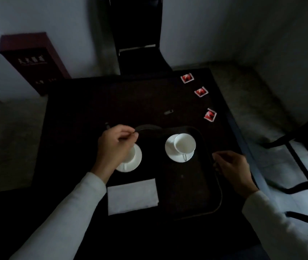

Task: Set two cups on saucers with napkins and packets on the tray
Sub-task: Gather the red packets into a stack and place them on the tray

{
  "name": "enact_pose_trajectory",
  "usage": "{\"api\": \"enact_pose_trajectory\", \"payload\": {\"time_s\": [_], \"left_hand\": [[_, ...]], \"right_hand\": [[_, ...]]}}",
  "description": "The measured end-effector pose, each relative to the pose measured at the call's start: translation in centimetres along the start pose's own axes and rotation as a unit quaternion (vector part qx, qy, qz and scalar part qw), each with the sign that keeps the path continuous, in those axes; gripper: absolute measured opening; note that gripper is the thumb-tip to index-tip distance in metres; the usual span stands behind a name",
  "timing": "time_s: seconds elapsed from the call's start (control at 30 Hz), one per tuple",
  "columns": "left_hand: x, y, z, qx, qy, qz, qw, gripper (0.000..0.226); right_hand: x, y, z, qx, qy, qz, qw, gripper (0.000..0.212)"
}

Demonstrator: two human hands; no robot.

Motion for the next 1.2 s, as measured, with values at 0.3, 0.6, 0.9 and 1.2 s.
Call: {"api": "enact_pose_trajectory", "payload": {"time_s": [0.3,0.6,0.9,1.2], "left_hand": [[16.2,-8.5,-8.2,0.014,-0.009,0.112,0.994,0.012],[28.9,-15.1,-7.2,-0.049,-0.082,0.150,0.984,0.019],[36.3,-19.2,-3.0,-0.105,-0.133,0.189,0.967,0.029],[39.8,-21.9,-1.0,-0.148,-0.090,0.174,0.969,0.045]], "right_hand": [[-4.1,-11.8,2.7,-0.034,-0.075,-0.014,0.997,0.011],[-3.2,-22.4,-1.5,0.005,-0.044,0.051,0.998,0.008],[0.0,-28.3,-3.0,0.051,-0.052,0.048,0.996,0.042],[2.5,-31.1,-1.8,0.108,-0.042,0.025,0.993,0.032]]}}
Point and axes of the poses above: each hand's wrist, its own y-axis away from the middle knuckle, its own x-axis out of the palm, z = x × y, the point moved 2 cm from there along -y, towards the middle knuckle, and after that the axes turned 1 degree about z, right-handed, at the moved point
